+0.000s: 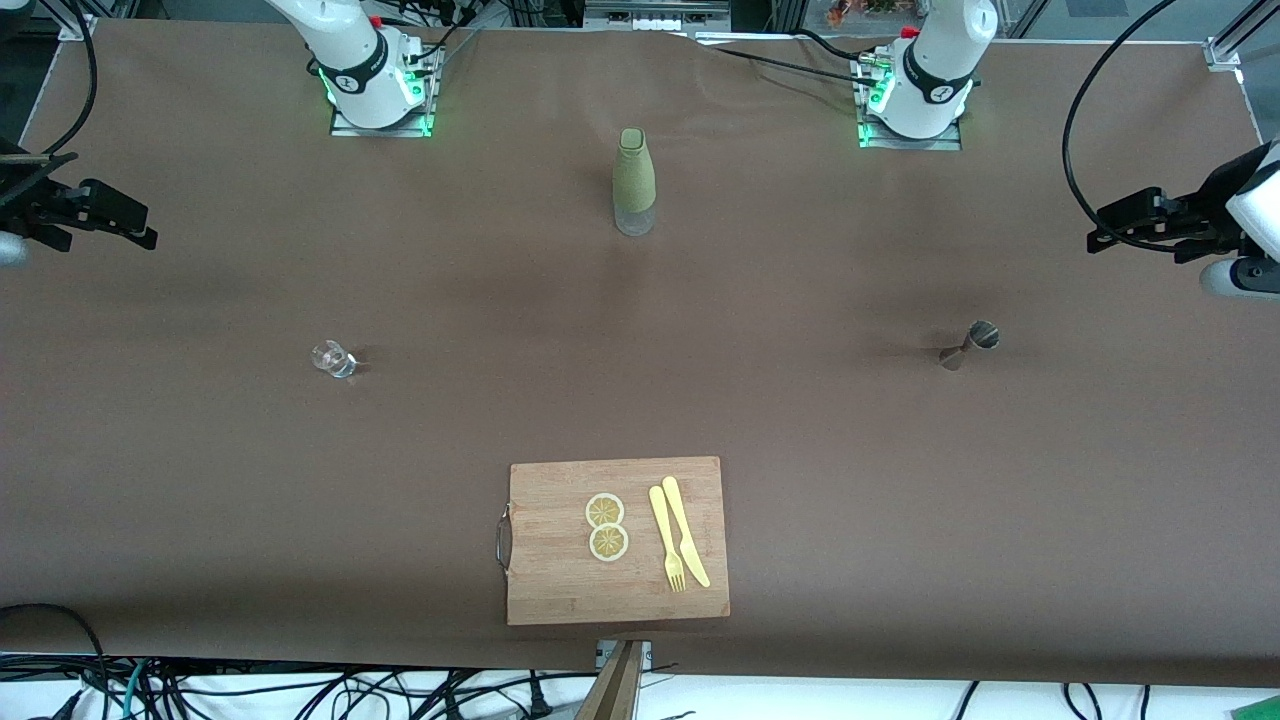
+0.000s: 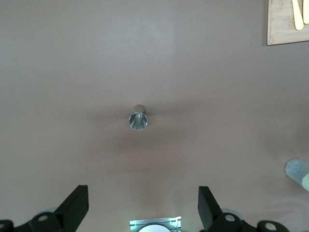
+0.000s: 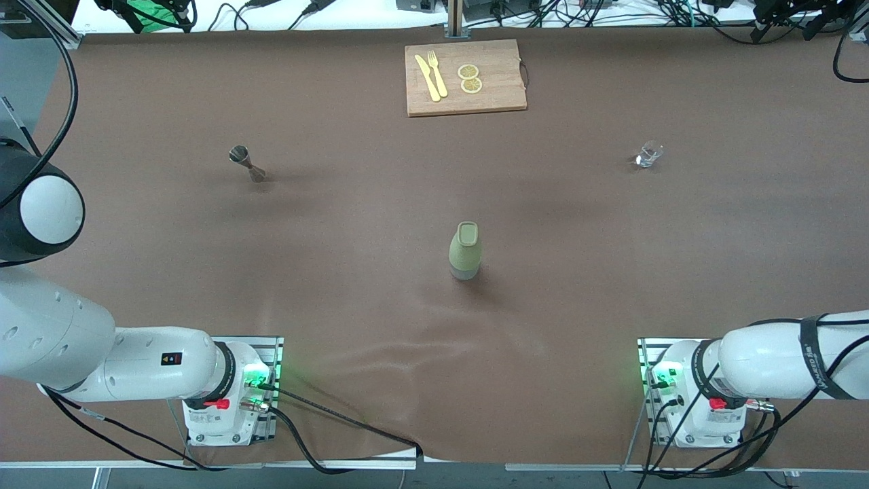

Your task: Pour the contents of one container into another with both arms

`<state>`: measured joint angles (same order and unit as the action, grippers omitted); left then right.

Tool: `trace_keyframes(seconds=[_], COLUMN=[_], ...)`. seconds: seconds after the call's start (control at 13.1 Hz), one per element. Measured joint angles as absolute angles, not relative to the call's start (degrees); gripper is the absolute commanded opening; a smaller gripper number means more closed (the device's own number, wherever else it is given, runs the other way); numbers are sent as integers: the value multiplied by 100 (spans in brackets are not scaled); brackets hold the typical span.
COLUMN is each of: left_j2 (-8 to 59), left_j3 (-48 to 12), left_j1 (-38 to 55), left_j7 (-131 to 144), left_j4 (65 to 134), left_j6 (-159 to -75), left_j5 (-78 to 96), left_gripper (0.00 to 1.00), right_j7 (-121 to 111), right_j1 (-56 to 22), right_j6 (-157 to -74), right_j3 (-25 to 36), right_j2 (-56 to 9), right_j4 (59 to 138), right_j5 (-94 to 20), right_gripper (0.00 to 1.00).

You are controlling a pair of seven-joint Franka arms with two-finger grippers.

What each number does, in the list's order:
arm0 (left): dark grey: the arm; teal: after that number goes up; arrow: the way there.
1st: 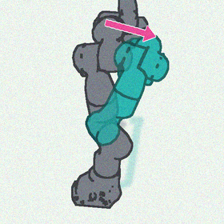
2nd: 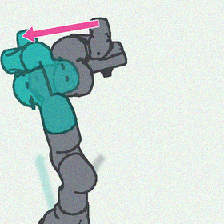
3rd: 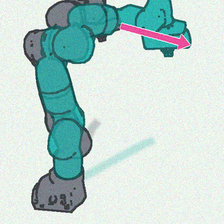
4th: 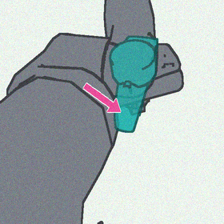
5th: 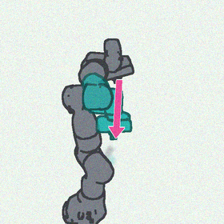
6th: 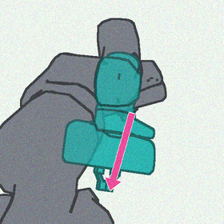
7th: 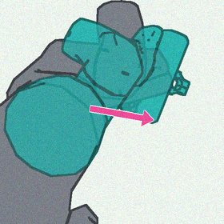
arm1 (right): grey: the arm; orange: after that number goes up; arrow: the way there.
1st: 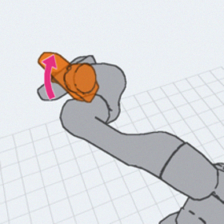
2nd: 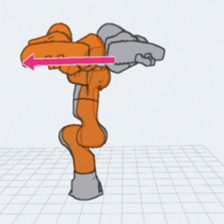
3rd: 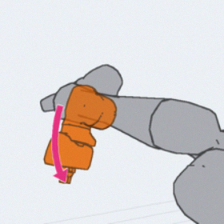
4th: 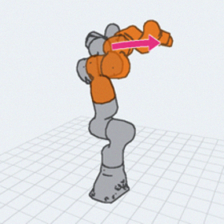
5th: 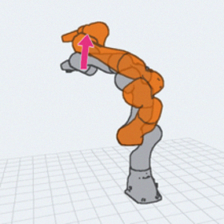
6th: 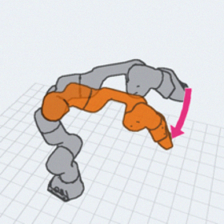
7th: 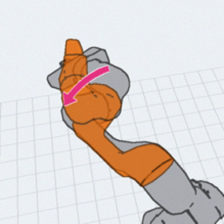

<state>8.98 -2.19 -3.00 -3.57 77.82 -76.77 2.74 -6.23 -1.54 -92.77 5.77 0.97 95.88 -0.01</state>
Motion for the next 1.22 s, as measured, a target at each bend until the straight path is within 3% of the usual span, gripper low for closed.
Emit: trace_keyframes(seconds=[0.76, 1.22], left_j2=[902, 944], left_j3=[949, 2072], left_j1=[-444, -641], left_j7=[-3309, -6383], left_j4=[7958, 8475], left_j6=[-7658, -7596], left_j5=[338, 1621], left_gripper=[100, 100], right_j7=[-614, -614], right_j1=[-401, -346], right_j6=[-9427, -9436], right_j3=[511, 609], right_j2=[-18, -149], right_j4=[9583, 9581], right_j5=[-52, -48], right_gripper=[100, 100])
